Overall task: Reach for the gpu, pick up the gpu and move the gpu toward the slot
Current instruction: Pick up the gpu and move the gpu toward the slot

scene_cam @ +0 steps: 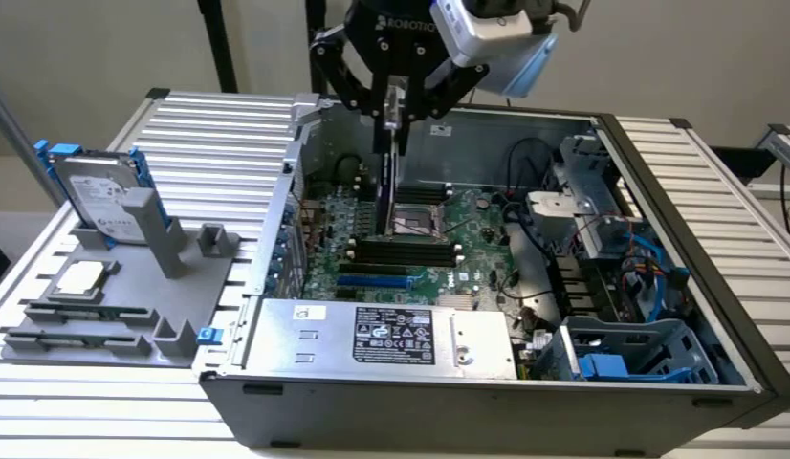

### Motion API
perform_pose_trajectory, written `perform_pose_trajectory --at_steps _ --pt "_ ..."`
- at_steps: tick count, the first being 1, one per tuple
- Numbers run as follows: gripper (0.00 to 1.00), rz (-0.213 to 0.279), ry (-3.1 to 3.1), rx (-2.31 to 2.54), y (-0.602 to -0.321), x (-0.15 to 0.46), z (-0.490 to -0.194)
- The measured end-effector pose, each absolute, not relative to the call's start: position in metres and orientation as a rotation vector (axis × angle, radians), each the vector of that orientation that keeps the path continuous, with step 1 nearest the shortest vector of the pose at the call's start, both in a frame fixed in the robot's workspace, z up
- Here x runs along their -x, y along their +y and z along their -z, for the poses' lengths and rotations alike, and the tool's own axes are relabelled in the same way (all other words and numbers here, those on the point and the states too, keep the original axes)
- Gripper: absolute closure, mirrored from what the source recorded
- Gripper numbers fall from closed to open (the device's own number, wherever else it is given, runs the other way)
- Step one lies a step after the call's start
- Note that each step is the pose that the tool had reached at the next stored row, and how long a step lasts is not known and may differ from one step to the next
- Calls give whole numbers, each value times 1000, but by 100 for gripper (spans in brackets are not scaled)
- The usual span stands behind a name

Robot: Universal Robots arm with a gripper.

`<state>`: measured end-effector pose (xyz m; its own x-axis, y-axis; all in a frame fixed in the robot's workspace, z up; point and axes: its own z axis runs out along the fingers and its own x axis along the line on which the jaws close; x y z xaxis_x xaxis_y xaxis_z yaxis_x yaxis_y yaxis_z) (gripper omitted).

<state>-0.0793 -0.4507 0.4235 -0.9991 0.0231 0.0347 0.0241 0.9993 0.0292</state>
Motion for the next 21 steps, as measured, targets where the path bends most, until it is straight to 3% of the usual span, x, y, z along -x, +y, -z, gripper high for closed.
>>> perform_pose_trajectory --at_steps 10,21 --pt "74 16 -3107 37 -430 50 -417" --pt "74 12 -3104 38 -428 30 -416"
